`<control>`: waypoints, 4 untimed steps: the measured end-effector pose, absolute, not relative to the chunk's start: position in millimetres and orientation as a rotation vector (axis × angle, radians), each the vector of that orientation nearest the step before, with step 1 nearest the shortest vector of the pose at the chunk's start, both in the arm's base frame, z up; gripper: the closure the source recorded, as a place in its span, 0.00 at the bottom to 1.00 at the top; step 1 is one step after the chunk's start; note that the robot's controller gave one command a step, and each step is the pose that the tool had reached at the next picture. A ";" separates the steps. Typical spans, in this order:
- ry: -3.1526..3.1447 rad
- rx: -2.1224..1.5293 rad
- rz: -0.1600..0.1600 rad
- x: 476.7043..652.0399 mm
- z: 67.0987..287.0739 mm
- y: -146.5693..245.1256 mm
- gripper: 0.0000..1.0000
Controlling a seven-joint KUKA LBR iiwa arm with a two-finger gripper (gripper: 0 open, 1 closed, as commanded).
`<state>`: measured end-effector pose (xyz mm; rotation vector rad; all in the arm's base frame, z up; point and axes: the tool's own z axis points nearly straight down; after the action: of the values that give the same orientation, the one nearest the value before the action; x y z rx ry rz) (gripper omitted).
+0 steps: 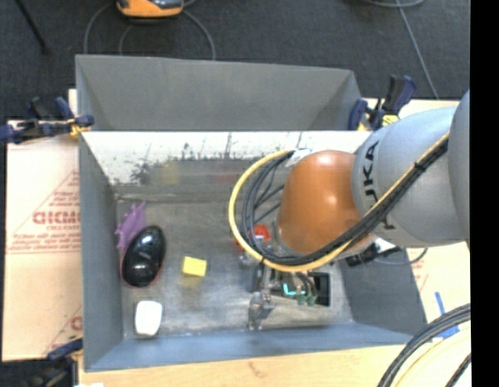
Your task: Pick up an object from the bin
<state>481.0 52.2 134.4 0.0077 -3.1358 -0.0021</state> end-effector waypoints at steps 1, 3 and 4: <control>-3.143 0.004 -0.003 483.0 138.1 52.0 0.00; -3.139 0.135 0.001 493.4 111.9 -43.5 0.00; -3.146 0.119 0.002 495.7 142.9 -42.7 0.00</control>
Offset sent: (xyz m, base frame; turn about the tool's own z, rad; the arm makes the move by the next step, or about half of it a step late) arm 0.0243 -0.0912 -0.0644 -0.0734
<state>495.7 -42.7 142.9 0.1186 -3.1457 0.0016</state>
